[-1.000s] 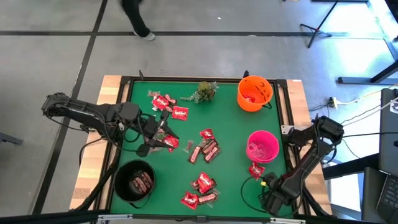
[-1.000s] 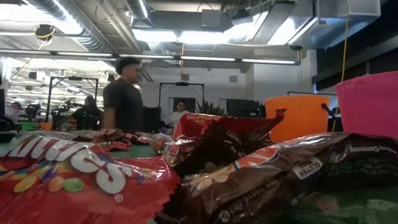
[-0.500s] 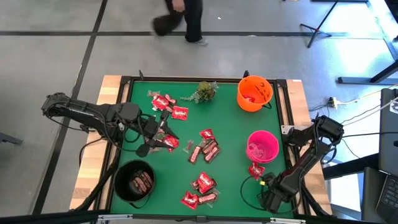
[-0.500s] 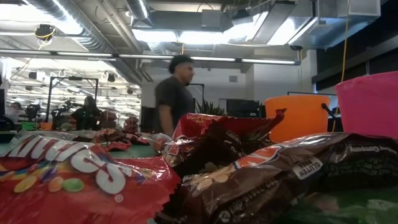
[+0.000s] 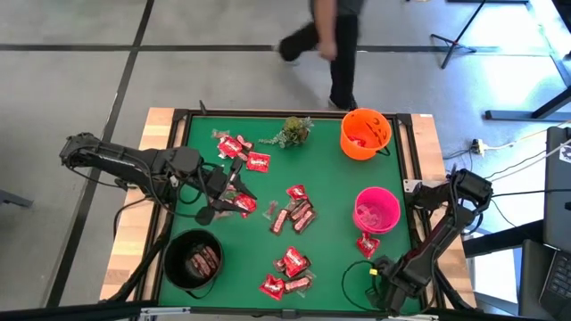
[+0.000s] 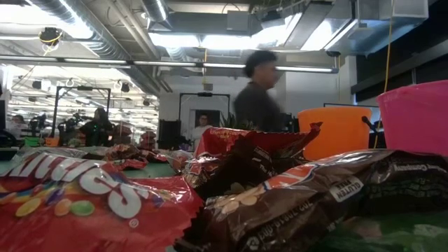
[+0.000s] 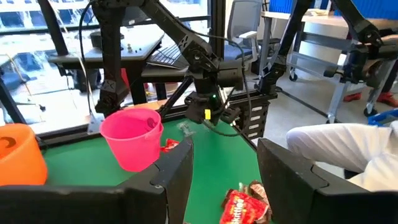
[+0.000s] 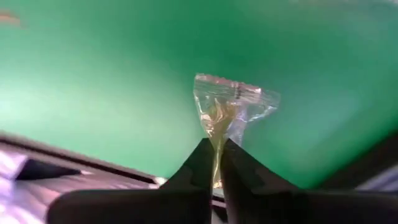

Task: Sort candy
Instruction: Put the green candy into the pink bucket

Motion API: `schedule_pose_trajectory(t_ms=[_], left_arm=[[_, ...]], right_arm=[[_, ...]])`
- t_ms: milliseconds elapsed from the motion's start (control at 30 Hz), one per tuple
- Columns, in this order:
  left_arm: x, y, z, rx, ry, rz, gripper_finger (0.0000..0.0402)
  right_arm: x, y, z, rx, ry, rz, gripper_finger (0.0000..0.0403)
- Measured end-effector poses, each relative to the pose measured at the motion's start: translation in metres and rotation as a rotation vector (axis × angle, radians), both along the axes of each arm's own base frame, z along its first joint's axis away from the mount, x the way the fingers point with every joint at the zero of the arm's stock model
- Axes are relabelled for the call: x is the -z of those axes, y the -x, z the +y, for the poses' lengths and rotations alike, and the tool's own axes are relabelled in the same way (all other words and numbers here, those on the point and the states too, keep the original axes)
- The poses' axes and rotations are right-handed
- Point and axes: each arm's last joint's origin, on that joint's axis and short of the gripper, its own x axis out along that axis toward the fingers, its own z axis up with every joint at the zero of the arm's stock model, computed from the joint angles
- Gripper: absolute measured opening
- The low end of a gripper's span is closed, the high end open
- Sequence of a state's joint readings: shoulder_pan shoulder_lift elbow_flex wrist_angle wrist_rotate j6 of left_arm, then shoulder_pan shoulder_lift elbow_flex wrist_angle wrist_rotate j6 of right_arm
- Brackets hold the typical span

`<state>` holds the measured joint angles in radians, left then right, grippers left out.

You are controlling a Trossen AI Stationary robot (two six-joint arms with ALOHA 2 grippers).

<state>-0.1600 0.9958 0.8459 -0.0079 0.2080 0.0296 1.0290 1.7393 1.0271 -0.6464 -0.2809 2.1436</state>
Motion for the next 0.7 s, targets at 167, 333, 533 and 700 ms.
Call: schedule_pose_trajectory(t_ms=[167,333,533,700], left_arm=[[0.003,0.000,-0.003,0.025,0.016,0.037,0.0167],[0.005,-0.001,-0.010,0.055,0.014,0.049,0.0167],[0.012,-0.006,-0.021,0.098,0.007,0.080,0.0167],[0.016,-0.009,-0.027,0.111,0.001,0.096,0.0167]], right_arm=[[-0.022,-0.011,0.006,0.009,0.098,-0.180,0.0011],[-0.049,-0.022,0.010,0.004,0.232,-0.408,0.0017],[-0.078,-0.029,0.007,-0.033,0.443,-0.633,0.0018],[-0.102,-0.025,-0.009,-0.040,0.677,-0.668,0.0018]])
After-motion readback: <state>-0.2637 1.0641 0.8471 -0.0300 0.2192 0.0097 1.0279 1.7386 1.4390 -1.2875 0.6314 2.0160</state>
